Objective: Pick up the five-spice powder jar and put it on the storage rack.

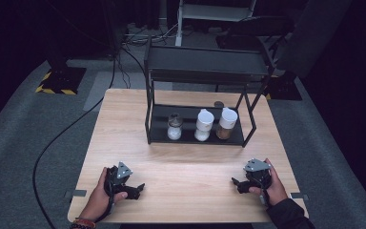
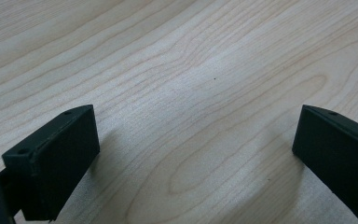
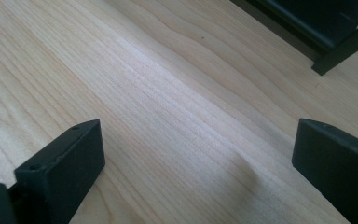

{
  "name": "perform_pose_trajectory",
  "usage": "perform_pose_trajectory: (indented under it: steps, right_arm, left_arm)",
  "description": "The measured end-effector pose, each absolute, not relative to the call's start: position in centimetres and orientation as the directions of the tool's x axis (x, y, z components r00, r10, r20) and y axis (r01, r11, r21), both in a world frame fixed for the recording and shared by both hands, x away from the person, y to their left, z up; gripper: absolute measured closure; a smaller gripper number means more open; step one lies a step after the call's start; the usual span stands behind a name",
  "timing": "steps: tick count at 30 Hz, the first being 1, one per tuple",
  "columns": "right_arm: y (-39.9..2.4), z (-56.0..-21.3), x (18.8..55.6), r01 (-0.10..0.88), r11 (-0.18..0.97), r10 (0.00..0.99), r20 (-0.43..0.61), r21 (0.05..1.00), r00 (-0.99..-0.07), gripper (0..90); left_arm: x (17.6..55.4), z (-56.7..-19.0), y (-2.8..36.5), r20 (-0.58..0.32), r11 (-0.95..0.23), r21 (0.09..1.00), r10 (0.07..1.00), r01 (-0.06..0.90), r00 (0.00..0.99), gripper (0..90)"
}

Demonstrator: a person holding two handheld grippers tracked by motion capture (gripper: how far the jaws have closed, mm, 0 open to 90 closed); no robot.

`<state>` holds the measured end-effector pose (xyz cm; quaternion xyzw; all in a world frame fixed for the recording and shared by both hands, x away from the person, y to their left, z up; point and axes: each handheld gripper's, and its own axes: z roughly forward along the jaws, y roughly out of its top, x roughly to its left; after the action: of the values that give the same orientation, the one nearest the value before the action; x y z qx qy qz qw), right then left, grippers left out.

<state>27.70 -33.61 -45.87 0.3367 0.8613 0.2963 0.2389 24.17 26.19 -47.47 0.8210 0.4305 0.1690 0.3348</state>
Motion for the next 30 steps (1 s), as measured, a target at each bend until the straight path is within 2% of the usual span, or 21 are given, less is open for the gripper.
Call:
perform_pose_trajectory:
  steps: [30]
  right_arm:
    - [-37.8,-47.2,27.9,0.519,0.461,0.771,-0.036,0.720,-0.635,0.4]
  left_arm:
    - [24.2,-47.5,26.2,-0.011,-0.405,0.695,0.820,0.594,0.572,0.4]
